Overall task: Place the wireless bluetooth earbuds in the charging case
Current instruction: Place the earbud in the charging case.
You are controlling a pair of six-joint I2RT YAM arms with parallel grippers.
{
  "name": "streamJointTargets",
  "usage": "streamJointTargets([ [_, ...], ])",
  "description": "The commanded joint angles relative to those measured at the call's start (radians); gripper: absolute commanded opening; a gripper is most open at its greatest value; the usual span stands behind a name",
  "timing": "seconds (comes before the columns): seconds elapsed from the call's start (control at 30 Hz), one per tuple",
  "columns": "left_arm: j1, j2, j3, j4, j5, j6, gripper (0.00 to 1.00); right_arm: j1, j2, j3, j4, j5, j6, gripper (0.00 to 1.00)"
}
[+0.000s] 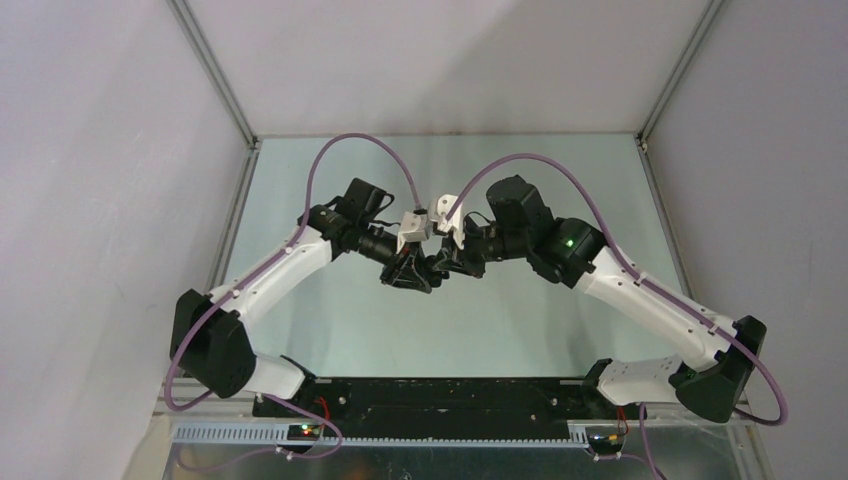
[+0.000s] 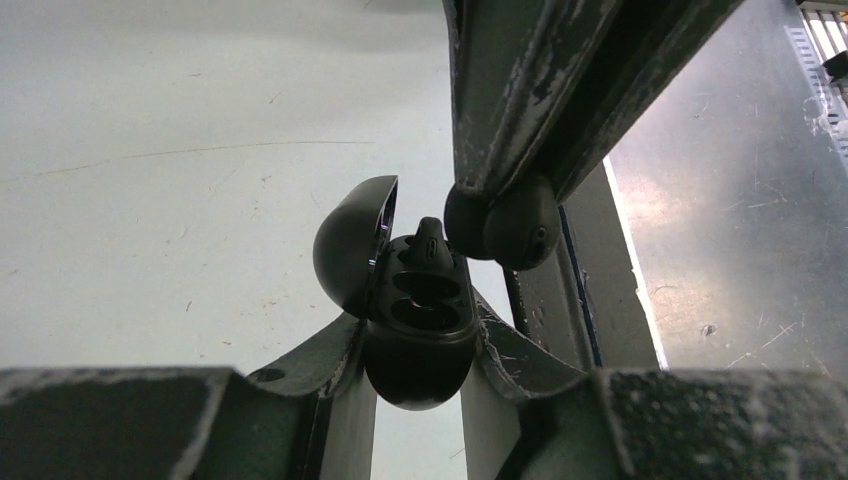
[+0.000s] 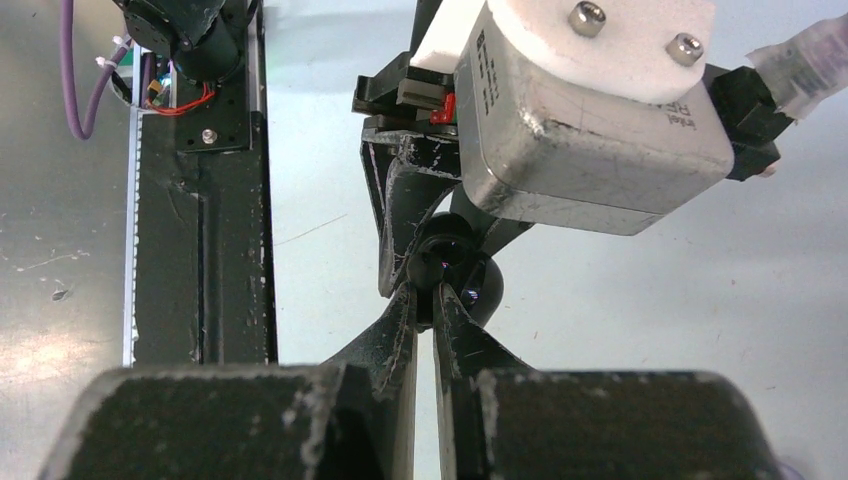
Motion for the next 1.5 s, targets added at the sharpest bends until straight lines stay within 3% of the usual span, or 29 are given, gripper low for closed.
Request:
streamJointTargets([
  [0.0,0.008,-0.041,0.040,0.010,0.006,0.011,0.00,0.003,0.004,-0.004,0.002,-0.019,-0.009,0.10],
  [0.93,0.013,-0.059,0.029,0.022,0.006,0.008,0.01,0.050,0.066,-0.004,0.023,0.092,-0.009,0.10],
  [1.47,0.013,-0.062,0.025,0.028,0.004,0.007,0.01,0.055,0.037,-0.003,0.004,0.061,-0.033,0.10],
])
